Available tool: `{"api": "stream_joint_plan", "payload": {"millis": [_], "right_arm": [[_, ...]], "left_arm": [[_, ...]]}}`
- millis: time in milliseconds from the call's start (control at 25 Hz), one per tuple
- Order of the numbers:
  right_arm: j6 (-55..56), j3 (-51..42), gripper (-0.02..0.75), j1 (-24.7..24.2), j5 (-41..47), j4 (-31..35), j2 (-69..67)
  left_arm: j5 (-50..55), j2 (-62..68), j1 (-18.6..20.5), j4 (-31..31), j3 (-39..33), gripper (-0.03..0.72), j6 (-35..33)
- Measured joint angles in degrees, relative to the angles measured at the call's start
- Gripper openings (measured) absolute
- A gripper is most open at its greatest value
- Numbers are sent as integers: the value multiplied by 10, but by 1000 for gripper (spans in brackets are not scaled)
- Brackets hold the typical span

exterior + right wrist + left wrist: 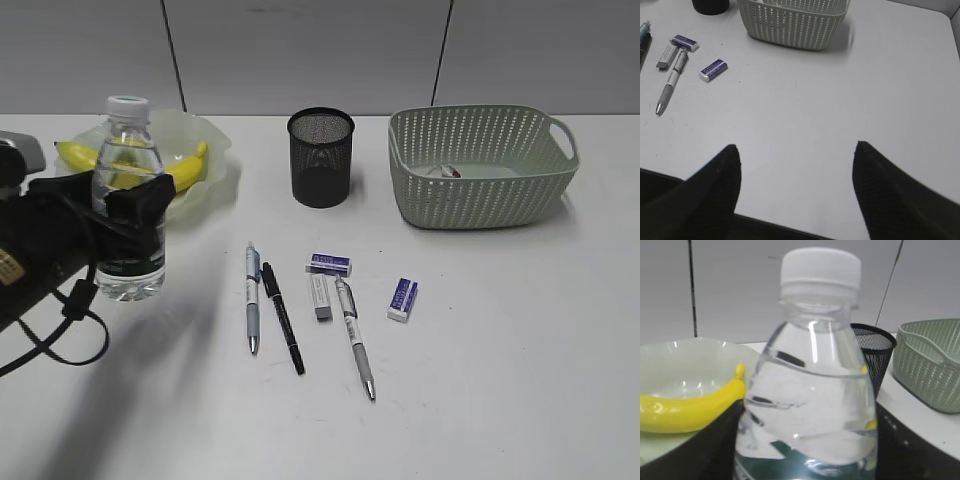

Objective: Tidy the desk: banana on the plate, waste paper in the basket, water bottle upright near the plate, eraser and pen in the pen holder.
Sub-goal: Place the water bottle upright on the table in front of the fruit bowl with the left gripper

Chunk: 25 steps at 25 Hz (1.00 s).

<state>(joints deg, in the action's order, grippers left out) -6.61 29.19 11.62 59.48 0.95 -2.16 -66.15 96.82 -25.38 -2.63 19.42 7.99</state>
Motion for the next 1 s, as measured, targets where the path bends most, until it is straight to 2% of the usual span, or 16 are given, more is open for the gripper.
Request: {"api": "stream_joint_plan", "payload": {"millis": [160, 400, 560, 720, 1000], "right_arm": [[0, 0, 549, 0, 0, 0, 0], [0, 0, 549, 0, 0, 0, 0], [0, 0, 549, 0, 0, 0, 0], [0, 0, 549, 0, 0, 0, 0], [0, 0, 549, 0, 0, 0, 0]], "left_arm": [[1, 62, 2, 15, 46, 501, 0], [0, 126, 35, 17, 103, 501, 0], [0, 150, 51, 18, 109, 501, 0], [0, 163, 51, 46, 109, 501, 0], [0, 163, 51, 49, 109, 501, 0]]}}
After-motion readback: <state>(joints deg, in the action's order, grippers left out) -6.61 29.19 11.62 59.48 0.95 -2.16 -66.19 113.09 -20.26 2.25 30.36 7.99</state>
